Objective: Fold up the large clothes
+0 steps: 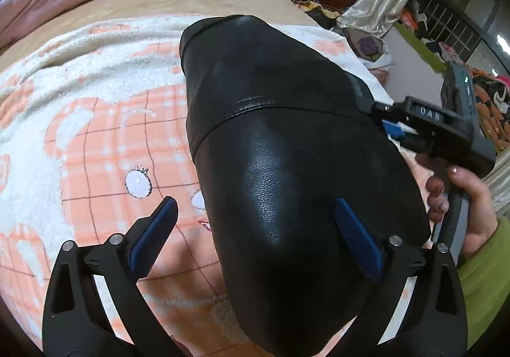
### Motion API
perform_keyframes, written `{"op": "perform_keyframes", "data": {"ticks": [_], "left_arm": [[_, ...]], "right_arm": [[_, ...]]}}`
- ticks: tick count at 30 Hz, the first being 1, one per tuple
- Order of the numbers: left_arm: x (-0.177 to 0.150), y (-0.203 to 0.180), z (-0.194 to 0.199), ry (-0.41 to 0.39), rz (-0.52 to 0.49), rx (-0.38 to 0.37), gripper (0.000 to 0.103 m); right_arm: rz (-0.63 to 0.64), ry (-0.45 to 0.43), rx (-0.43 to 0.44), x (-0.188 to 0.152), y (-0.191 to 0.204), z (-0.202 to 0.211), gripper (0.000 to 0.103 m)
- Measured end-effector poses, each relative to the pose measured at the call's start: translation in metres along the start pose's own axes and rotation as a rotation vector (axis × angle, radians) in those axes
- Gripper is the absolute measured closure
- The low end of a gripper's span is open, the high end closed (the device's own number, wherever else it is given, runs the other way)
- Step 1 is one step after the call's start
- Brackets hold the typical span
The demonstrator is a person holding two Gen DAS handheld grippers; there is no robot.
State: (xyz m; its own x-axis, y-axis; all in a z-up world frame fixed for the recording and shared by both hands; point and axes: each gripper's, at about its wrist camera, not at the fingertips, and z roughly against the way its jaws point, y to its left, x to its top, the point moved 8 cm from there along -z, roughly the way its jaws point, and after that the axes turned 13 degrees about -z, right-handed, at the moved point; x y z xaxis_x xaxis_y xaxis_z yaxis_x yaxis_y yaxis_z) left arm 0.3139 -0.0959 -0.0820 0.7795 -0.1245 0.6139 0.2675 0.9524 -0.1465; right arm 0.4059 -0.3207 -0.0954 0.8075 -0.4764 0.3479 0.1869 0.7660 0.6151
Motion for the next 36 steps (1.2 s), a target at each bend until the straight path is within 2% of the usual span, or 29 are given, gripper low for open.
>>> {"op": "perform_keyframes", "data": {"ticks": [1, 3, 5, 8, 9, 11, 14, 16, 22, 27, 36], "left_arm": [[-0.001, 0.001, 0.000, 0.002, -0.002, -0.005, 0.010], [-0.001, 0.000, 0.000, 0.004, -0.005, -0.008, 0.010], [0.000, 0.000, 0.001, 0.005, -0.013, 0.003, 0.010], [0.002, 0.000, 0.001, 0.003, -0.025, 0.011, 0.010], [0.001, 0.001, 0.000, 0.004, -0.023, 0.011, 0.010], [-0.001, 0.001, -0.004, 0.015, -0.011, -0.013, 0.010], [-0.004, 0.000, -0.004, 0.009, -0.016, 0.002, 0.010], [-0.005, 0.001, -0.003, 0.010, 0.002, -0.012, 0.010], [-0.004, 0.000, 0.002, 0.011, -0.014, -0.003, 0.010], [-0.004, -0.002, 0.002, 0.013, -0.013, 0.001, 0.010], [-0.005, -0.009, 0.007, 0.024, -0.019, 0.012, 0.010]], "right_arm": [[-0.022, 0.018, 0.023, -0.003, -0.002, -0.002, 0.053], [-0.064, 0.059, 0.071, -0.010, -0.007, -0.005, 0.069], [-0.057, 0.060, 0.084, -0.011, -0.002, -0.007, 0.074], [-0.042, 0.057, 0.152, -0.015, 0.015, -0.001, 0.075], [-0.008, 0.053, 0.140, -0.018, 0.017, -0.004, 0.075], [0.039, 0.052, 0.045, -0.022, 0.012, -0.013, 0.075], [0.012, 0.050, 0.052, -0.021, 0.011, -0.011, 0.074], [0.038, 0.035, 0.036, -0.022, 0.013, -0.007, 0.073], [0.074, -0.015, -0.015, -0.024, 0.019, 0.004, 0.058], [0.078, -0.010, -0.016, -0.029, 0.020, 0.010, 0.039], [0.102, -0.024, -0.023, -0.040, 0.027, 0.024, 0.025]]}}
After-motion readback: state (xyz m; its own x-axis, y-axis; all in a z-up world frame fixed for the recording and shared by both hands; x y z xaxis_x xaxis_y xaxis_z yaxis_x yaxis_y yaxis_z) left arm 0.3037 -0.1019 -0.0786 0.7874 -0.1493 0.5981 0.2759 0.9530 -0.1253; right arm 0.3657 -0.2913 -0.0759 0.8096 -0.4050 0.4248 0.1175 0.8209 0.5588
